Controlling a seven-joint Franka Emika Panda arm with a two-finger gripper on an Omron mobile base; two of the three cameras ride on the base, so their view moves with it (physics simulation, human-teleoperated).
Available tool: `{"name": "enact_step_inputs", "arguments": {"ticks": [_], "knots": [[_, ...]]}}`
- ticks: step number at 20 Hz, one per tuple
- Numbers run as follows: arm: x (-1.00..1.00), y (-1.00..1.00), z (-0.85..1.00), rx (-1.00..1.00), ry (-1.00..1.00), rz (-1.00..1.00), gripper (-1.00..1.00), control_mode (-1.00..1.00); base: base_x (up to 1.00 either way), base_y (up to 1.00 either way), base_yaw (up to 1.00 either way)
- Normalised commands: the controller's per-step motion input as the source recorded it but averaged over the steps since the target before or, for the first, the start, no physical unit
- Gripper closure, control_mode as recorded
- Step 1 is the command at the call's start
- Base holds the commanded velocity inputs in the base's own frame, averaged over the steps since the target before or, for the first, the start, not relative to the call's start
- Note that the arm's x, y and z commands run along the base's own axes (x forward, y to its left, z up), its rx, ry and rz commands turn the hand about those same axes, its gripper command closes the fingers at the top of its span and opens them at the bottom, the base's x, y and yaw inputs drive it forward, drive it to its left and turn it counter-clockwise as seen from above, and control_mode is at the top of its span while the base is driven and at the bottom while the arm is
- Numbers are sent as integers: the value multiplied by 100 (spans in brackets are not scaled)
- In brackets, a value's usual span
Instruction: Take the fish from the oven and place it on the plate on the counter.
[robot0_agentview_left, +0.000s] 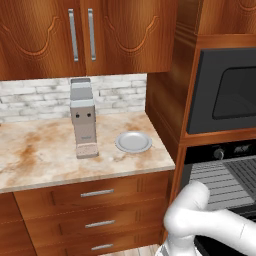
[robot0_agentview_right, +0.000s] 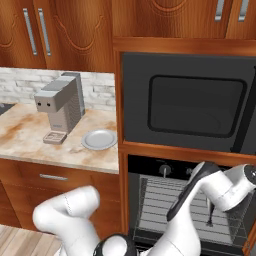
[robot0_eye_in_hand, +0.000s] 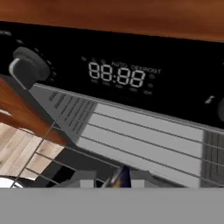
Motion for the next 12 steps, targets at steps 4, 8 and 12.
{"name": "enact_step_inputs", "arguments": {"ticks": [4, 8, 12], "knots": [[-12, 88, 89, 0, -27, -7, 100, -100, 0, 0, 0], [-10, 89, 95, 0, -24, -8, 100, -100, 0, 0, 0], [-11, 96, 93, 0, -24, -10, 100, -100, 0, 0, 0]]}}
